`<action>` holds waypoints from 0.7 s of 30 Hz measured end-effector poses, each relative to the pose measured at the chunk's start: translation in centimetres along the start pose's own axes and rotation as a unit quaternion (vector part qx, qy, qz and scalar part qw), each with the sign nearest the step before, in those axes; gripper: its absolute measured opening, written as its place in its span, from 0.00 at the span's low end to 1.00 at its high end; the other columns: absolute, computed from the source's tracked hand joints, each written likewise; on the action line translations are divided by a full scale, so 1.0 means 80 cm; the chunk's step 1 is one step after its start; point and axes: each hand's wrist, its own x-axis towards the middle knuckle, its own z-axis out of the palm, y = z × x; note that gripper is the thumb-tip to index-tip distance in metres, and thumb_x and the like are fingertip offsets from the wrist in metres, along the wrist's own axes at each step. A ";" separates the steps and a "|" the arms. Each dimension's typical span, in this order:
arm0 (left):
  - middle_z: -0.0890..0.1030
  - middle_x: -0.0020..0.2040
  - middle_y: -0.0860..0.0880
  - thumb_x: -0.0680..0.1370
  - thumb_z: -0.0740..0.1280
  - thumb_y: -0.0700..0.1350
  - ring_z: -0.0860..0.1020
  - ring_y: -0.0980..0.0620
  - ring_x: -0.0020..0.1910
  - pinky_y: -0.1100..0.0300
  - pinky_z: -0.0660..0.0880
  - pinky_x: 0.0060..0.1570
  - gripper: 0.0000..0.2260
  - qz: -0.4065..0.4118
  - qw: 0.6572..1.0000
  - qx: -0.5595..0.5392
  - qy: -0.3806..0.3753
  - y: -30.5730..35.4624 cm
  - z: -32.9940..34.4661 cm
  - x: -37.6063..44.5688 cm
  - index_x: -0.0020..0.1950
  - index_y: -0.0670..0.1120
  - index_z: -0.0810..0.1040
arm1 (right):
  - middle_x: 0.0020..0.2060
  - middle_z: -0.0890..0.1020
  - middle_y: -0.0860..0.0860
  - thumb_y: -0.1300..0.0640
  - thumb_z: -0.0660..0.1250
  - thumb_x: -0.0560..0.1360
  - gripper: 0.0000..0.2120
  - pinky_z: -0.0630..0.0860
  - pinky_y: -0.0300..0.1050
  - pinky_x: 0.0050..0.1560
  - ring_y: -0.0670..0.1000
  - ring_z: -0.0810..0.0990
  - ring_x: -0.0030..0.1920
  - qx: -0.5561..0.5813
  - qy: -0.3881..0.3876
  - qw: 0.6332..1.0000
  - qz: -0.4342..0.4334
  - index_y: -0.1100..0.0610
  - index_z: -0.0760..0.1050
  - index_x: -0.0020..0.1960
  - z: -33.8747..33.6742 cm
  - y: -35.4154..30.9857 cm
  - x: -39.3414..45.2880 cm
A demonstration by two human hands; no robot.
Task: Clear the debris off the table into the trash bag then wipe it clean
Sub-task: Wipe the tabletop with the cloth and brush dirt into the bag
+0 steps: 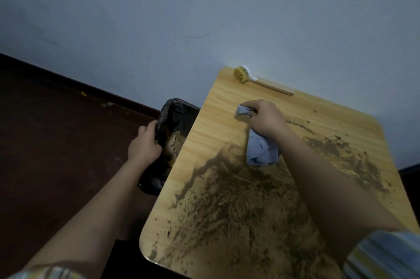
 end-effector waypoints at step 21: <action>0.67 0.64 0.41 0.74 0.61 0.36 0.75 0.34 0.53 0.49 0.71 0.45 0.28 0.020 0.999 0.000 -0.036 0.061 0.047 0.117 0.73 0.50 0.61 | 0.62 0.75 0.60 0.63 0.60 0.78 0.16 0.76 0.54 0.49 0.66 0.75 0.57 -0.077 0.019 0.956 0.282 0.54 0.77 0.63 -0.010 0.160 0.087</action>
